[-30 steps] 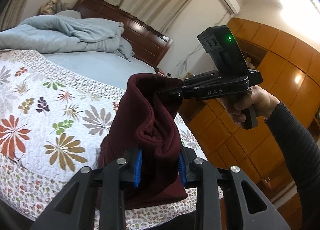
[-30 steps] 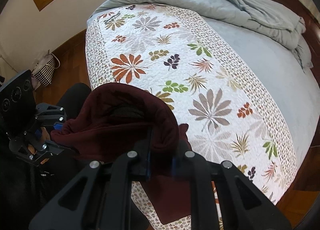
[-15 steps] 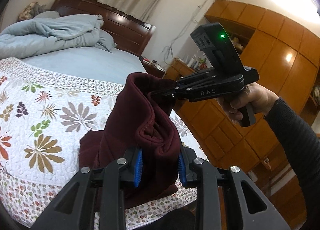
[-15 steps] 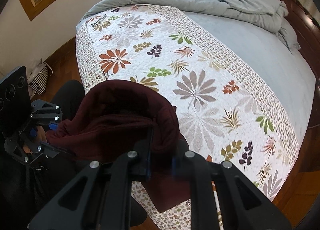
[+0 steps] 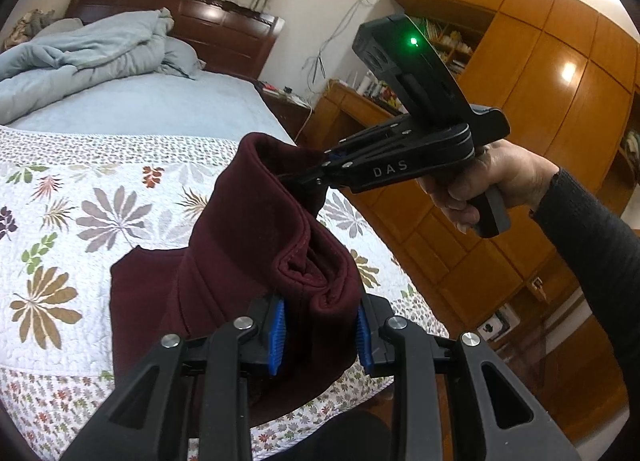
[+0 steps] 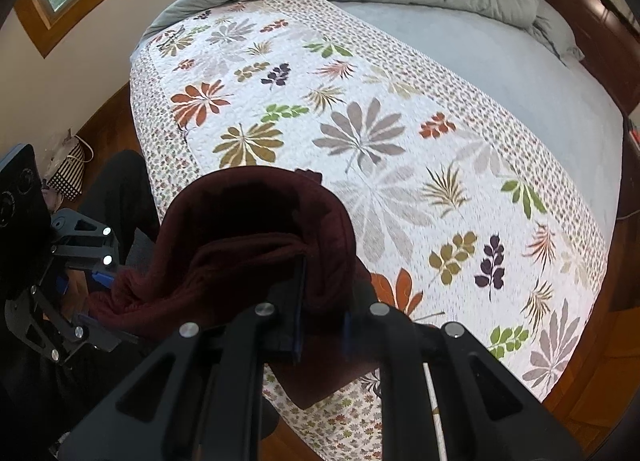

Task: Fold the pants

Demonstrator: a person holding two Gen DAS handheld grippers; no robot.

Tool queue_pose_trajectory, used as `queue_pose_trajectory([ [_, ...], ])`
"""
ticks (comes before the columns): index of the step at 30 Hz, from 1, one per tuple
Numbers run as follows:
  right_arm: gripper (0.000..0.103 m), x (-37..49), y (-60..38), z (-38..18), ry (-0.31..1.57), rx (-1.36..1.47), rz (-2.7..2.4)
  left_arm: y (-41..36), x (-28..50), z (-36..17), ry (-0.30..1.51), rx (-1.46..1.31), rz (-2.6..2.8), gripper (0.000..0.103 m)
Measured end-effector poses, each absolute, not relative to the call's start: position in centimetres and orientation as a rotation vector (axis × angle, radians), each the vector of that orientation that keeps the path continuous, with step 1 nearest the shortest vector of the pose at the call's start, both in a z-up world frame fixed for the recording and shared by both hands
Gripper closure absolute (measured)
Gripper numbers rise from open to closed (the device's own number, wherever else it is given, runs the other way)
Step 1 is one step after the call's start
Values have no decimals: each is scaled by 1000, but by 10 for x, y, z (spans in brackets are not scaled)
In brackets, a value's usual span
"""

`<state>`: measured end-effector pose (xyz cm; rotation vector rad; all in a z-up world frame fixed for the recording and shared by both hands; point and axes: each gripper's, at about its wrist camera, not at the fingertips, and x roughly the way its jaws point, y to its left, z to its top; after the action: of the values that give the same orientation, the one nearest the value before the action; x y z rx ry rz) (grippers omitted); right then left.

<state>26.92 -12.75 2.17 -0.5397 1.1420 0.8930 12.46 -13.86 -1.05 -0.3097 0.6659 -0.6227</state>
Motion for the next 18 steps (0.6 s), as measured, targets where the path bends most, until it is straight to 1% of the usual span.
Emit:
queue_pose_trajectory([
  [11,90,278,-159,-7,1169,-505,867,-167,137,-26,718,-292,-664,75],
  [18,90,278,-172,-20,1146,-534,853,-180,144,-38,744,-285,-676,75],
])
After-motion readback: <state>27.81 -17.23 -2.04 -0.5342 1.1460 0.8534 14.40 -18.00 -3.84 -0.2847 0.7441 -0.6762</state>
